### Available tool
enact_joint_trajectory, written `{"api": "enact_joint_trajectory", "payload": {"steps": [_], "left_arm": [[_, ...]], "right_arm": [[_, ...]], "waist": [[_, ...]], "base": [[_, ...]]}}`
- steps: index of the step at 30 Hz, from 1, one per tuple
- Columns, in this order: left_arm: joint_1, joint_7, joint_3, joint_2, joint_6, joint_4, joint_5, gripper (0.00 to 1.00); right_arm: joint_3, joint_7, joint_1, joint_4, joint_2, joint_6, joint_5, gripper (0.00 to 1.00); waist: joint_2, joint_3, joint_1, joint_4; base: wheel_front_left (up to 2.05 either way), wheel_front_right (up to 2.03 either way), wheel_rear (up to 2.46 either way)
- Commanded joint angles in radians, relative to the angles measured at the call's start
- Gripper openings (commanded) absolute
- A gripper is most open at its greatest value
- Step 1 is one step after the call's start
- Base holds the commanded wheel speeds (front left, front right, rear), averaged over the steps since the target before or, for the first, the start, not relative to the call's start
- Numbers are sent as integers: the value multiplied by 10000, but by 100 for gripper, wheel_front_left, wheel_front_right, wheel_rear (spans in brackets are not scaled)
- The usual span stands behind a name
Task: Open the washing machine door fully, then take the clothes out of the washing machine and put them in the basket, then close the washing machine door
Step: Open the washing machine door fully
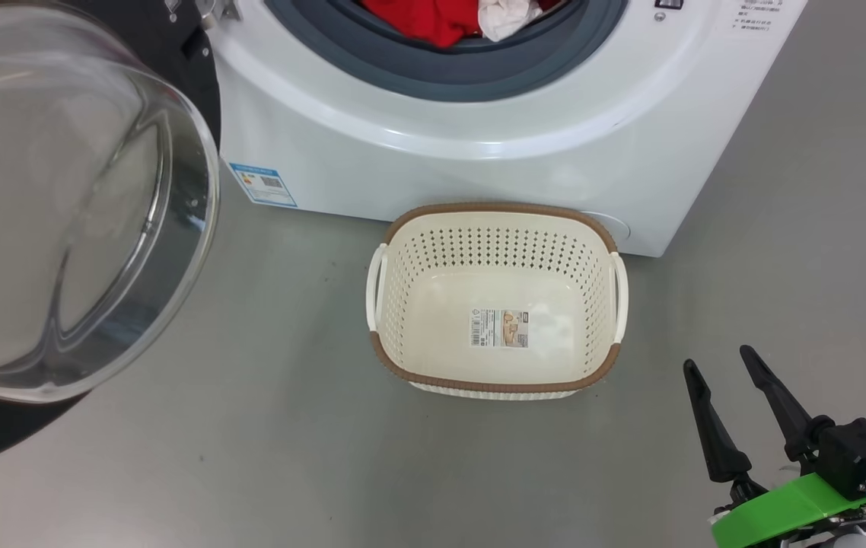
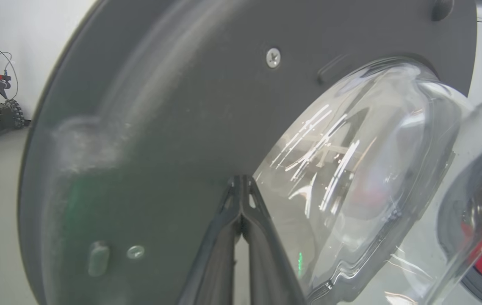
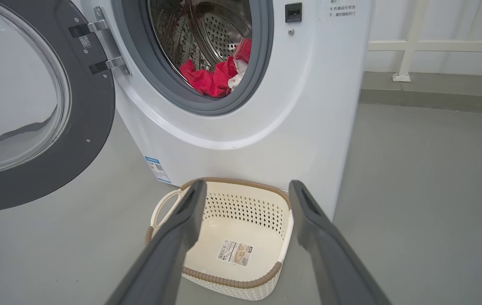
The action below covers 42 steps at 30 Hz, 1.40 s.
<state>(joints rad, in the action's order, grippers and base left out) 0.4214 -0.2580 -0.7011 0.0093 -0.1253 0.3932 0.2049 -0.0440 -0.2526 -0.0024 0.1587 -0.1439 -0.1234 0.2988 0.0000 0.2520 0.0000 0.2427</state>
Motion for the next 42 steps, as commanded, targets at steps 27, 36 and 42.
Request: {"api": "enact_joint_trajectory", "payload": {"steps": [27, 36, 42], "left_arm": [[-3064, -38, 3881, 410, -53, -2034, 1056, 100], [-3415, -38, 4973, 512, -53, -2378, 1267, 100], [-3559, -38, 5867, 673, -53, -2599, 1393, 100]], "right_arm": [[86, -92, 109, -182, 250, -73, -83, 100], [355, -92, 94, -238, 348, -73, -59, 100], [560, -92, 82, -263, 397, -73, -40, 100]], "waist": [[0, -1071, 0, -533], [0, -1090, 0, -1154], [0, -1080, 0, -1664]], "base": [[0, 0, 0], [0, 0, 0], [0, 0, 0]]}}
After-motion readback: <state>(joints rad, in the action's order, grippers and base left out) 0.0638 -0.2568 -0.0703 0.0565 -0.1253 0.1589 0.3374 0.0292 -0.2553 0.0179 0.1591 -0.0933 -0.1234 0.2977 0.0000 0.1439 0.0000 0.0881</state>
